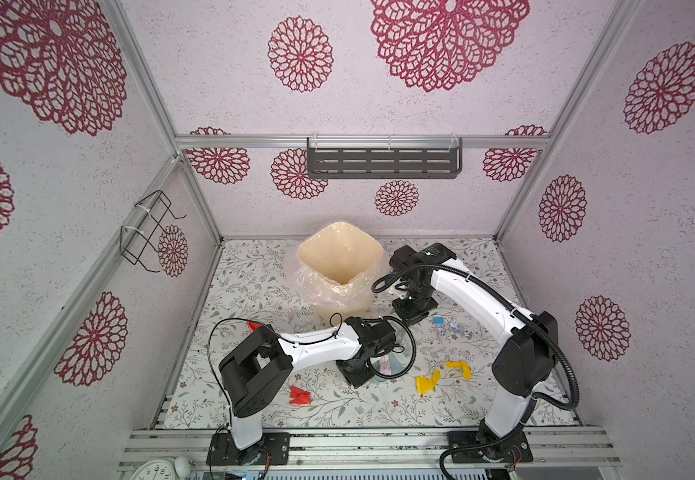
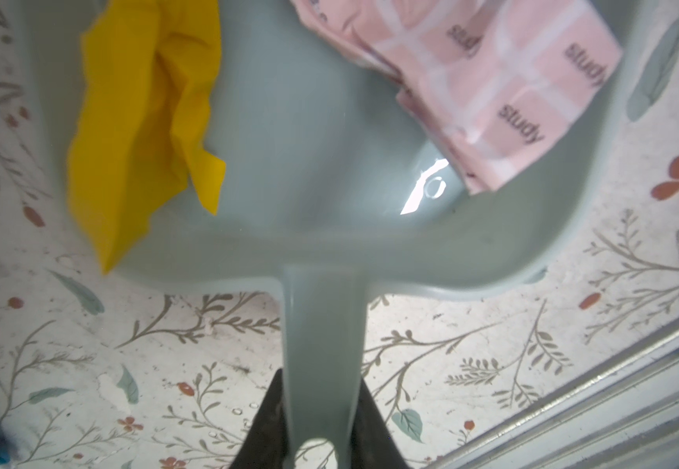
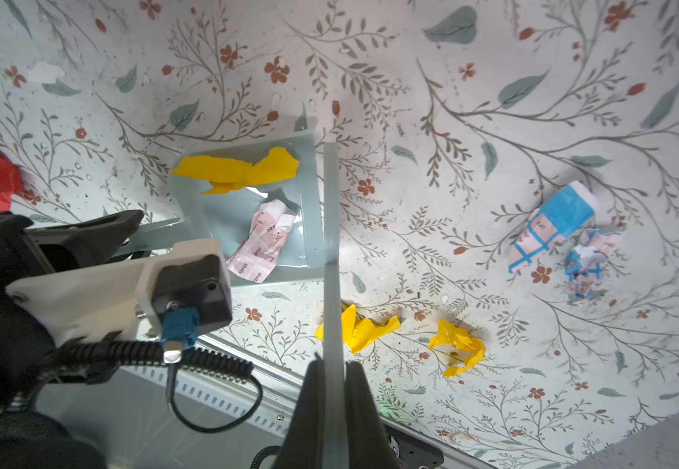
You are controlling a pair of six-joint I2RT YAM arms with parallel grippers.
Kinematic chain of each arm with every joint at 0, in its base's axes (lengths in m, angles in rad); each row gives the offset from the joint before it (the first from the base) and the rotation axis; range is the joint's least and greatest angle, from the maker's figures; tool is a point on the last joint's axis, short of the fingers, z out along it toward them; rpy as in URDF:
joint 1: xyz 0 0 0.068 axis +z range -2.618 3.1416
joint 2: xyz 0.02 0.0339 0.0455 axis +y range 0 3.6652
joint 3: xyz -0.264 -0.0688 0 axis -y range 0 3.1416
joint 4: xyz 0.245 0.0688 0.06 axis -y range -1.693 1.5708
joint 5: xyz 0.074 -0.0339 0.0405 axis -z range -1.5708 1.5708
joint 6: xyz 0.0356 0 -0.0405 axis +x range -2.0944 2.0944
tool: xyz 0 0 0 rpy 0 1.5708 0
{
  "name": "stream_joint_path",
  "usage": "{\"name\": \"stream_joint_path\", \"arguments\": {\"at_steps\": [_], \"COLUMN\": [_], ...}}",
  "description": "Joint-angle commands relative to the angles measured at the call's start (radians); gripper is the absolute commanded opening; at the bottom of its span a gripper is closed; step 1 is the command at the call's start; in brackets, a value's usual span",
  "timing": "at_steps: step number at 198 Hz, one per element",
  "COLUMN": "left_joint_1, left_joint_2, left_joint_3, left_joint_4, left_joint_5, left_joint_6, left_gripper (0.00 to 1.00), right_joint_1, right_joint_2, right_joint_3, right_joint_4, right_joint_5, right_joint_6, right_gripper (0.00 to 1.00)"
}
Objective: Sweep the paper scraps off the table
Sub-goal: 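Lift the dustpan toward the bin with the left gripper while the right raises the brush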
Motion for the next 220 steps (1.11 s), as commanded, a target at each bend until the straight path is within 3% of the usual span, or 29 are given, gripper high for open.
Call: {"name": "stream_joint_path", "arguments": {"at_steps": [1,106,220], "left_joint_1": [0.013,-0.011,-0.128], "left_joint_2": [-0.054,-0.179,-0.260], "left_joint_3": [-0.013,0.011,0.341], "left_joint_4": [0.030,-0.027,-0.329], "left_joint_5": [-0.011,-0.061,-0.188], "left_joint_6": [-0.013,-0.080,-0.201], "left_gripper": [0.00,0.00,0.00], "right_joint_1": [-0.026,-0.188,-0.404], "right_joint_2": [-0.086,-0.293,-0.450], "right_joint_3": [0.032,-0.114,-0.297], "right_joint_4": [-0.028,0.038,0.161], "right_joint_5": [0.014,-0.026,-0.217], "right_joint_6": [0.024,0.052,0.032], "right_gripper": [0.00,0.00,0.00]}}
